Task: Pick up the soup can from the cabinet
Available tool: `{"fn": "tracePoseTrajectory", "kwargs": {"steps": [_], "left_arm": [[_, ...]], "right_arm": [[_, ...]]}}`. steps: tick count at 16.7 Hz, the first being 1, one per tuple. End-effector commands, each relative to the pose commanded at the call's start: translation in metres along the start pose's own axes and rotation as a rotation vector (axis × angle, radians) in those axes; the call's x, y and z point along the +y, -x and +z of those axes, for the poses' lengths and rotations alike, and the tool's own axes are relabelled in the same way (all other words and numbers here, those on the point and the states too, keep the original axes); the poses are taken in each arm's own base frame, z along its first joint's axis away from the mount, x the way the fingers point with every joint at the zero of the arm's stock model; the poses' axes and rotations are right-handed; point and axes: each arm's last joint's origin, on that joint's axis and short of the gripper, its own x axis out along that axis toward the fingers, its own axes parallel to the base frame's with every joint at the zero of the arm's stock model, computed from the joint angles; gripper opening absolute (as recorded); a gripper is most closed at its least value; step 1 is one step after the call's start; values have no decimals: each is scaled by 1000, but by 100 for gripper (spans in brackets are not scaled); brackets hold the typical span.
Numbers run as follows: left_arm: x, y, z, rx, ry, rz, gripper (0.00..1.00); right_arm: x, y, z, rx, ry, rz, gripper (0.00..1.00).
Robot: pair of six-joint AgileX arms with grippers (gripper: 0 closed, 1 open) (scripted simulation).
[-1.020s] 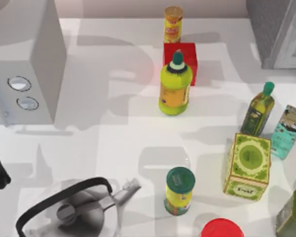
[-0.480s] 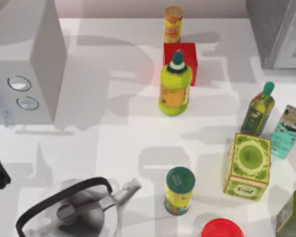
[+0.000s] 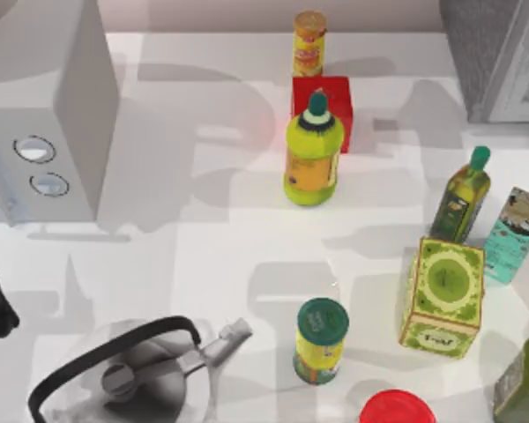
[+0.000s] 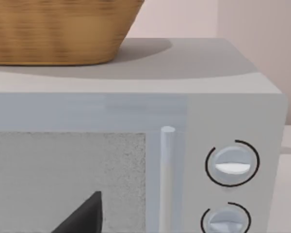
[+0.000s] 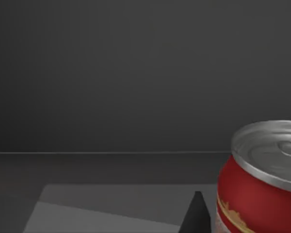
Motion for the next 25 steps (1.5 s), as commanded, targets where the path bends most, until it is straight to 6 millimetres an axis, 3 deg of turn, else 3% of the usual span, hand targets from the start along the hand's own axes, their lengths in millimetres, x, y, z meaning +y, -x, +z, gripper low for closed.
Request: {"fn": "tracePoseTrajectory", "kwargs": {"steps": [3,7,11,14,21,25], "left_arm": [[0,0,0,0,0,0,100],[0,0,0,0,0,0,100],[0,0,0,0,0,0,100],[0,0,0,0,0,0,100],[0,0,0,0,0,0,100],[0,0,0,0,0,0,100]], "right_arm": [[-3,2,2,-12,-8,-2,0],[-25,23,-2,-62,-31,1,0],[-52,50,-38,-72,-27,1,0],[-67,65,-99,-15,-4,0,0],[-94,97,-289,124,18,3,0],[-103,108,-356,69,3,8,0]]}}
